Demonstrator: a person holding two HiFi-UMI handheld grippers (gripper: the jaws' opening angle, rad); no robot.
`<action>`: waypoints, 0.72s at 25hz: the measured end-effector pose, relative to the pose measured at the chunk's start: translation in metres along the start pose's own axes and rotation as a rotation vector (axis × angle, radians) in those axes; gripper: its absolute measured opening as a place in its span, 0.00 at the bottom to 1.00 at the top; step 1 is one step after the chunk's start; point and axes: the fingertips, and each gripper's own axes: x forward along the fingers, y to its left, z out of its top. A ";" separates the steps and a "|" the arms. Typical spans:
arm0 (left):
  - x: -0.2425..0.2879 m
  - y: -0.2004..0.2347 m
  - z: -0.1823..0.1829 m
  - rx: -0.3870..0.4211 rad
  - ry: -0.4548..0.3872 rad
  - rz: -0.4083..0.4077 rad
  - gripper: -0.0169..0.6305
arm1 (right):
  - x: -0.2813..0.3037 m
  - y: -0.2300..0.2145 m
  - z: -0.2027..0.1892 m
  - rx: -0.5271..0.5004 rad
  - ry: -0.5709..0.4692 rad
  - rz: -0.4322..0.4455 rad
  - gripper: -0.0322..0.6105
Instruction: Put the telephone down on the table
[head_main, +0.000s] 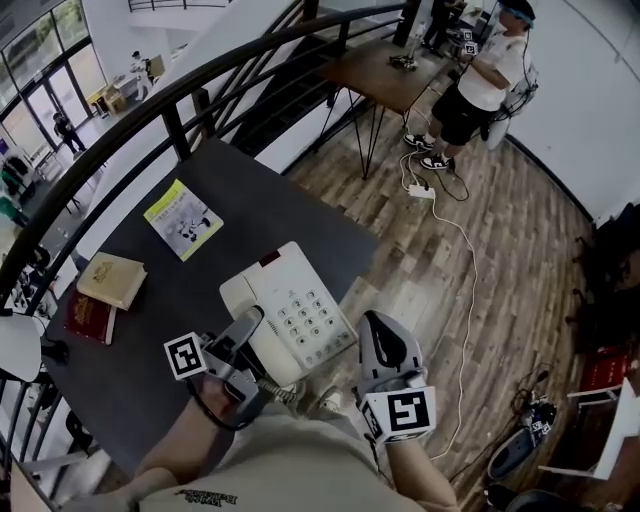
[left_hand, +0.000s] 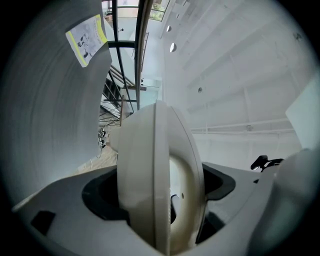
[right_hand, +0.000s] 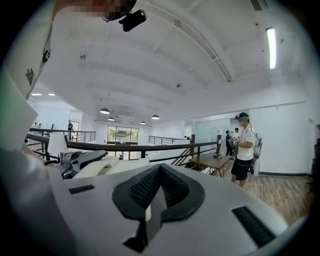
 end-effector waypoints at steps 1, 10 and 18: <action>0.002 0.002 0.001 0.003 -0.006 0.004 0.70 | 0.002 -0.002 -0.001 0.001 0.002 0.008 0.05; 0.015 0.020 0.002 0.009 -0.046 0.024 0.70 | 0.019 -0.019 -0.016 0.006 0.019 0.046 0.05; 0.054 0.050 0.016 0.021 -0.064 0.051 0.70 | 0.039 -0.045 -0.028 0.023 0.050 0.034 0.05</action>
